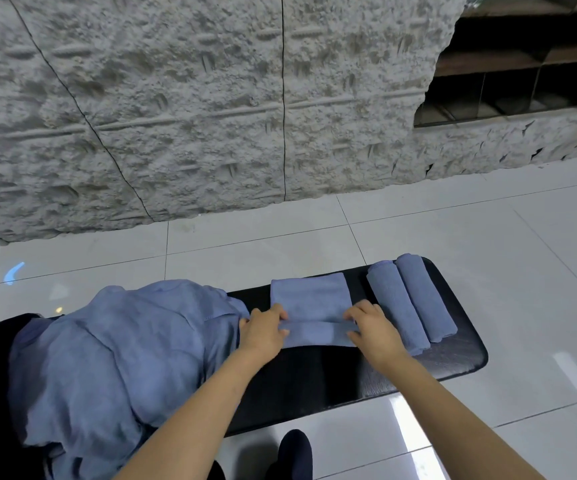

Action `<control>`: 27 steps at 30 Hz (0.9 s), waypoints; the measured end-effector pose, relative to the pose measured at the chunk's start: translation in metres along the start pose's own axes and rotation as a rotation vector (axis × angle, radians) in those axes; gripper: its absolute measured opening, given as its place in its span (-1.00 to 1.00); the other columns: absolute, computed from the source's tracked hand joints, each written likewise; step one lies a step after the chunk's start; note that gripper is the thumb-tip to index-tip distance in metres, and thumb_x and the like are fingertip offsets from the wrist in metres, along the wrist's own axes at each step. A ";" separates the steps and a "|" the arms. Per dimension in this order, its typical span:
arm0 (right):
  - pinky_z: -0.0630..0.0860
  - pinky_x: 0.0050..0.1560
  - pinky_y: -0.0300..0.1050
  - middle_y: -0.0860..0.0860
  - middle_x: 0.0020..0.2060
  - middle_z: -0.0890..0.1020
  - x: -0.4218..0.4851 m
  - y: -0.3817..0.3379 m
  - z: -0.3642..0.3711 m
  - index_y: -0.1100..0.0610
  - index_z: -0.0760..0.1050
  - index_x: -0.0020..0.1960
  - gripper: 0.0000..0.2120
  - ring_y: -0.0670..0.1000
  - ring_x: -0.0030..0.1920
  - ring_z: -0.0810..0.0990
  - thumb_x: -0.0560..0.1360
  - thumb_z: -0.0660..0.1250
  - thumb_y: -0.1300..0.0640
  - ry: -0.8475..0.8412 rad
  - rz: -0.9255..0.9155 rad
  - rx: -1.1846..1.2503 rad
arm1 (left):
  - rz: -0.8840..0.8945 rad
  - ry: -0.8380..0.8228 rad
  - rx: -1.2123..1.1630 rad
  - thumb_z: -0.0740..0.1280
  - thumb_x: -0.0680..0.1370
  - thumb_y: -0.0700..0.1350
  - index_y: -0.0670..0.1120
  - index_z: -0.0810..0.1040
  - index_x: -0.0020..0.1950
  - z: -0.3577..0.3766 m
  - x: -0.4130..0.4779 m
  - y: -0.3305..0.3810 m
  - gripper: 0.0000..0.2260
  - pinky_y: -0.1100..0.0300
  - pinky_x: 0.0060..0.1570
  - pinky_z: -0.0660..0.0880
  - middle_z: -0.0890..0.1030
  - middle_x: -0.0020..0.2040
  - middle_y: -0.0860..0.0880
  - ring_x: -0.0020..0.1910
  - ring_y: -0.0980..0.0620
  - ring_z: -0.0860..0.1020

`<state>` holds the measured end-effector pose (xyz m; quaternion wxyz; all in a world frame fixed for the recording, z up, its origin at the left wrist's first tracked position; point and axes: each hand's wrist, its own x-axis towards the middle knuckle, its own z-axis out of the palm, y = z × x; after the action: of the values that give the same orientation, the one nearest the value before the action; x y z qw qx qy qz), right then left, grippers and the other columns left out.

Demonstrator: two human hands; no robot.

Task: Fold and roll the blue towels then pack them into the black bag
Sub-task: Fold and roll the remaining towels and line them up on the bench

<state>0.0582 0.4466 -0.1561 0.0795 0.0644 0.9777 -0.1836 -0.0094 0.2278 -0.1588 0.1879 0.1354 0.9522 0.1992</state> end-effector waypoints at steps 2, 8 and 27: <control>0.47 -0.37 -0.12 0.00 -0.19 0.57 0.000 -0.008 0.007 0.14 0.58 -0.17 -0.66 0.04 -0.22 0.52 0.13 0.53 0.41 0.137 -0.085 -0.094 | 0.064 0.192 0.026 0.28 0.49 -0.25 -0.02 0.51 0.06 0.002 -0.003 0.009 -0.80 0.25 -0.09 0.23 0.52 0.04 0.06 0.03 0.02 0.43; 0.58 -0.06 -0.05 0.05 -0.03 0.60 -0.020 -0.010 0.030 0.19 0.58 0.06 -0.52 0.08 0.00 0.59 0.17 0.57 0.19 0.215 -0.199 -0.188 | 0.378 0.260 0.265 0.61 0.15 -0.11 -0.06 0.60 -0.10 0.029 -0.016 0.001 -0.62 0.26 -0.19 0.44 0.57 -0.18 0.04 -0.21 0.04 0.53; 0.49 -0.33 -0.12 0.00 -0.16 0.58 -0.024 -0.027 0.003 0.07 0.60 -0.04 -0.54 0.05 -0.25 0.56 0.07 0.59 0.17 0.020 -0.184 -0.294 | 0.103 -0.333 0.070 0.15 0.56 -0.09 0.02 0.43 0.28 -0.006 0.005 -0.002 -0.70 0.19 0.06 0.26 0.55 0.13 -0.06 0.15 -0.06 0.44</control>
<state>0.0780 0.4182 -0.1450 0.0611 -0.0356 0.9965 -0.0446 -0.0162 0.2258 -0.1562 0.3278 0.2215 0.9060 0.1504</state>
